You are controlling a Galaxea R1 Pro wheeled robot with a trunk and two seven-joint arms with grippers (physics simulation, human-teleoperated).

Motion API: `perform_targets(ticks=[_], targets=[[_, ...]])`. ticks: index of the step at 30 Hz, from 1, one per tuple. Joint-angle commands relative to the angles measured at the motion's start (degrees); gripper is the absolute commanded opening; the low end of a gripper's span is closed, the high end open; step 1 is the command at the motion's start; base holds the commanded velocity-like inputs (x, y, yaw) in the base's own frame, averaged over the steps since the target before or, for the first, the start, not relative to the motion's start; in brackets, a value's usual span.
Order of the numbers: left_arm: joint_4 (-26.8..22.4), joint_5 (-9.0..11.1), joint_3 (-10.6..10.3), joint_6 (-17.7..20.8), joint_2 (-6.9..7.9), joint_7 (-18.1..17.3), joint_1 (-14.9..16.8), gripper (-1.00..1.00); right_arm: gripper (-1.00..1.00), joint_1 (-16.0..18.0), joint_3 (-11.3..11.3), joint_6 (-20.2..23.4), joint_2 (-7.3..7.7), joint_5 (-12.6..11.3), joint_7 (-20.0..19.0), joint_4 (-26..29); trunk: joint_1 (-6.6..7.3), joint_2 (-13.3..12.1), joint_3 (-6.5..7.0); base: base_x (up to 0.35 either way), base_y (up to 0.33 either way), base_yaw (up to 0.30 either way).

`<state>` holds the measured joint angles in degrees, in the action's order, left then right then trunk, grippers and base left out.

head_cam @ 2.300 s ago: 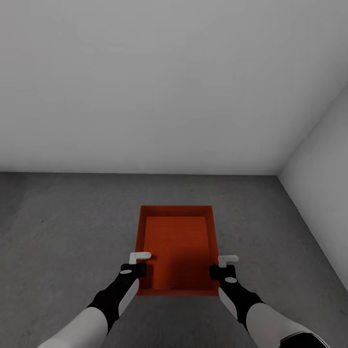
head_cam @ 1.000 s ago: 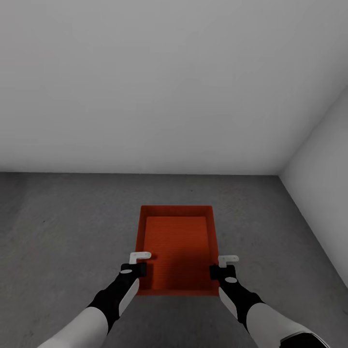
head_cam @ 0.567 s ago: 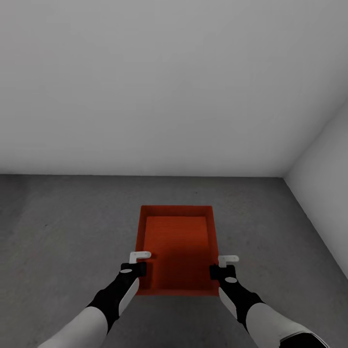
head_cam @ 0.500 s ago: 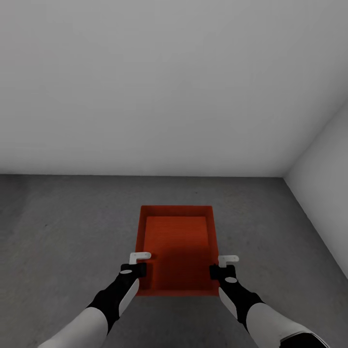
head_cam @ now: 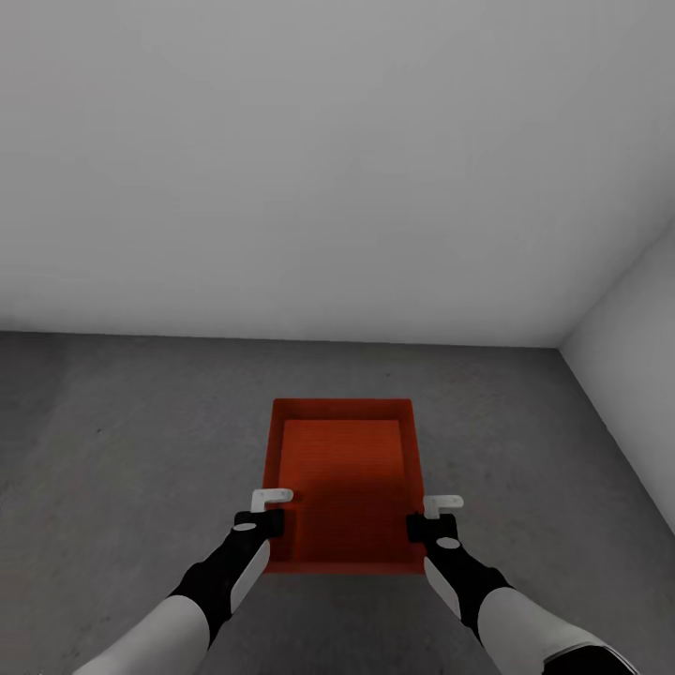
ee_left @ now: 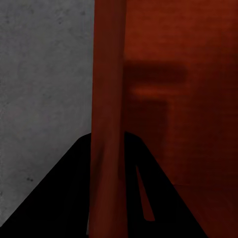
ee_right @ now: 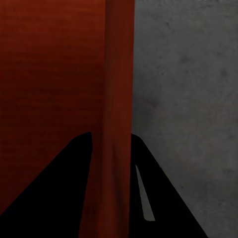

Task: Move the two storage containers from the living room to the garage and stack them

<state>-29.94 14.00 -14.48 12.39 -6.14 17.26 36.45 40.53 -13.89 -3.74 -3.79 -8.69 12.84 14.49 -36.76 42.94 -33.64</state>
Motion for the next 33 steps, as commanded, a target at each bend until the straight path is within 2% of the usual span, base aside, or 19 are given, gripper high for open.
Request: perform_targets(ticks=[1, 6, 11, 22, 33], targets=[[-1.2, 2.3, 0.7, -2.9, -0.01, 1.5, 0.0, -1.0, -1.0, 0.0, 1.1, -0.4, -0.81, -0.9, 0.1, -0.2, -0.01, 0.0, -0.05, 0.0, 0.0, 0.003], [-1.2, 2.3, 0.7, -2.8, -0.01, 1.5, 0.0, -1.0, -1.0, 0.0, 1.1, -0.4, -0.78, -0.9, 0.1, -0.2, -0.01, 0.0, -0.05, 0.021, 0.0, 0.001], [-1.1, 2.4, 0.7, -2.9, 0.15, 1.5, 0.0, -1.0, -1.0, 0.0, 1.1, -0.3, -0.86, -0.9, 0.2, -0.2, -0.01, 0.0, -0.05, 0.219, 0.0, 0.0], [-1.2, 2.4, 0.7, -2.9, 0.1, 1.5, 0.0, -1.0, -1.0, 0.0, 1.1, -0.4, -0.78, -0.9, 0.2, -0.2, -0.01, 0.0, -0.05, 0.032, 0.0, 0.0], [-1.2, 2.4, 0.7, -2.9, 0.08, 1.5, 0.1, -1.0, -1.0, 0.0, 1.1, -0.5, -0.78, -0.9, 0.2, -0.2, -0.01, 0.0, -0.05, 0.226, 0.0, 0.0]])
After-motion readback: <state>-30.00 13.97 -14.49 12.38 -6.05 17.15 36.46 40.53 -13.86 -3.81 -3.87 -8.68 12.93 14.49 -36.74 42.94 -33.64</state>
